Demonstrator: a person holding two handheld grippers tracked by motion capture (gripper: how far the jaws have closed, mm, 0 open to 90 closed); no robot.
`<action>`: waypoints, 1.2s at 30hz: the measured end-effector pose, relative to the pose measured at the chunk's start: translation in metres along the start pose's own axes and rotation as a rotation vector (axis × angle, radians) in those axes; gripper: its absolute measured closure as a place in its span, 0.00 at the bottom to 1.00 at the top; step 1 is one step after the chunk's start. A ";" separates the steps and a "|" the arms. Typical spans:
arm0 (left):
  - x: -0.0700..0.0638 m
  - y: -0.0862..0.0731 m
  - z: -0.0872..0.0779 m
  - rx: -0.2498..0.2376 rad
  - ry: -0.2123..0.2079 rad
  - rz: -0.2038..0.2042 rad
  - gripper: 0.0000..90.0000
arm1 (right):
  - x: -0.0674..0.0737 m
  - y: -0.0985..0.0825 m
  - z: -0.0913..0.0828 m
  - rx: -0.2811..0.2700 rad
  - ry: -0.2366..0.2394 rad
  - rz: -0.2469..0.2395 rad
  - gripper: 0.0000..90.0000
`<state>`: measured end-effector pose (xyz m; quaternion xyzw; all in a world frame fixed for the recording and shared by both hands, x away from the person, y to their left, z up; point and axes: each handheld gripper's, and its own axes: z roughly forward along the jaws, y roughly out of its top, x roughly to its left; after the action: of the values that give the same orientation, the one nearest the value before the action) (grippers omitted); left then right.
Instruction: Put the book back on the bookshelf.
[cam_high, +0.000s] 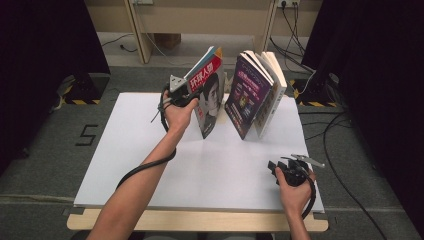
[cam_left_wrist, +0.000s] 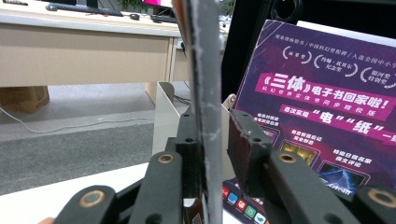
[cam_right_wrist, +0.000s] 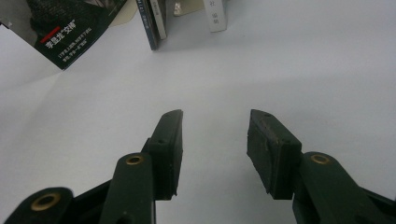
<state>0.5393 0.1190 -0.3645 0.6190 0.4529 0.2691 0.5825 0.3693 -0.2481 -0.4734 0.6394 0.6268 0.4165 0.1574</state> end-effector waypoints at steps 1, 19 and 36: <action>0.001 0.000 -0.001 0.001 -0.001 -0.003 0.78 | 0.000 0.000 0.000 0.000 -0.001 0.001 0.62; 0.005 -0.004 -0.010 0.038 -0.025 -0.057 0.64 | 0.000 0.000 0.000 -0.003 -0.001 -0.007 0.62; 0.006 -0.007 -0.026 0.067 -0.040 -0.063 0.56 | 0.002 -0.001 0.001 0.001 -0.001 -0.008 0.62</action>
<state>0.5175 0.1360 -0.3678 0.6289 0.4693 0.2230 0.5784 0.3692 -0.2464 -0.4738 0.6372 0.6295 0.4151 0.1593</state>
